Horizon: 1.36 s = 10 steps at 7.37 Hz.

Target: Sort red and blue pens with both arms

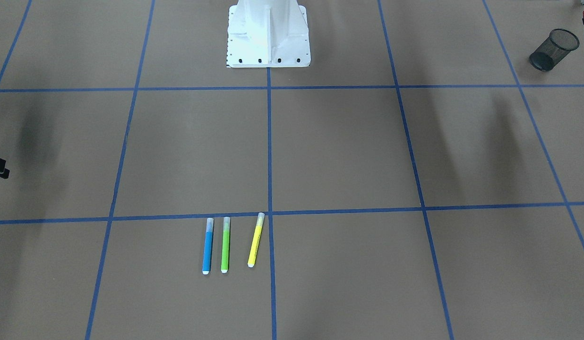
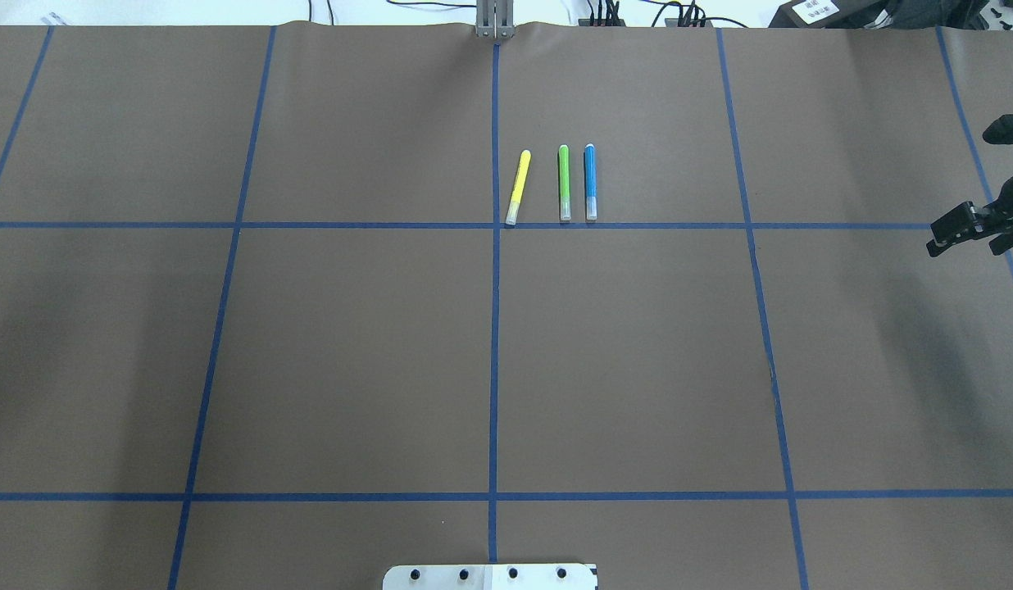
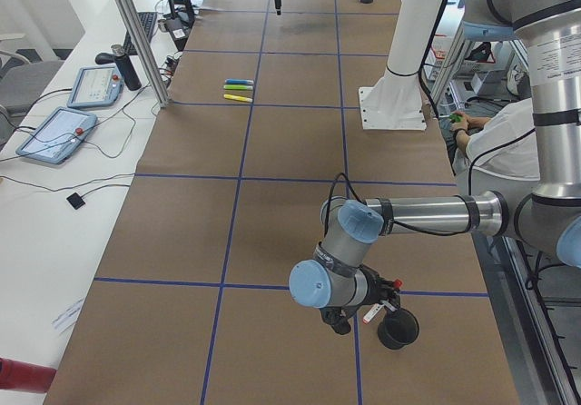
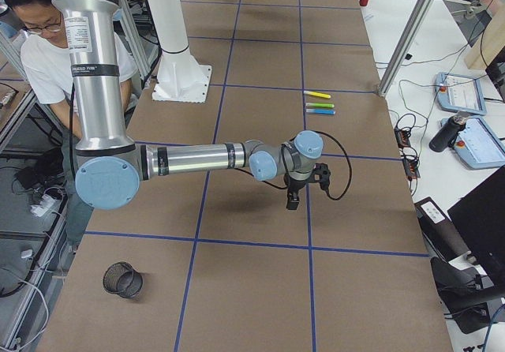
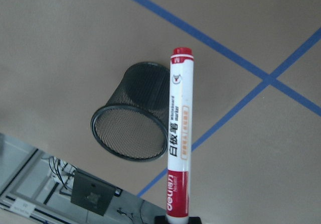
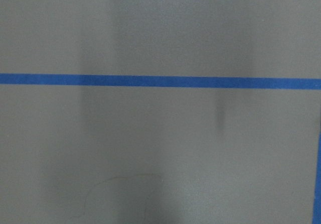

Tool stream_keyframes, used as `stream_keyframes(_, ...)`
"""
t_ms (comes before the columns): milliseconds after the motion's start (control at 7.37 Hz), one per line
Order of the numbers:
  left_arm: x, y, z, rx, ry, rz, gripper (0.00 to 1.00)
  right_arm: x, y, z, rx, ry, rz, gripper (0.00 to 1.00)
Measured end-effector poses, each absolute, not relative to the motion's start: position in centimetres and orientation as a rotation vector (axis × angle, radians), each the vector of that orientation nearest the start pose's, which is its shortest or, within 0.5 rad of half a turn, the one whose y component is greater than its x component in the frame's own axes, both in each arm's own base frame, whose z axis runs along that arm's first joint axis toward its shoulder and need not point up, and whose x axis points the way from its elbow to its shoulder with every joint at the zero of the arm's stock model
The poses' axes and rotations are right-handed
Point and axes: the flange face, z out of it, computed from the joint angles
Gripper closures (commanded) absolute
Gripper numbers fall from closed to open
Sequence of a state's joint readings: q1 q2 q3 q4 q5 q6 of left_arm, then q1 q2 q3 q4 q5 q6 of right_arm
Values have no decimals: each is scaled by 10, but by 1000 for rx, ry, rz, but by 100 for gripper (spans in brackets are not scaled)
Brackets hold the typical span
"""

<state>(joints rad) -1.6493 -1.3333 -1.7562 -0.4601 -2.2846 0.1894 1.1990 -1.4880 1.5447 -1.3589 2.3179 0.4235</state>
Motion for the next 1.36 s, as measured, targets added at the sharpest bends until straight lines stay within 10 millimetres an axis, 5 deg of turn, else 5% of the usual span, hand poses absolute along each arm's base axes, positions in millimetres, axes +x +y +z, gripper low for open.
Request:
stream_keyframes(1086,-85,-194,795,-1242,859,-406,100,-146,-538,605,-53,-783,-64,0)
stream_keyframes(1222,-84,-192,799,-1243,878,-411,93,-148,-539,606,-55,-782,-65,0)
stream_keyframes(1357,-83,-194,801,-1239,887,-414,67,-149,-540,608,-59,-781,-65,0)
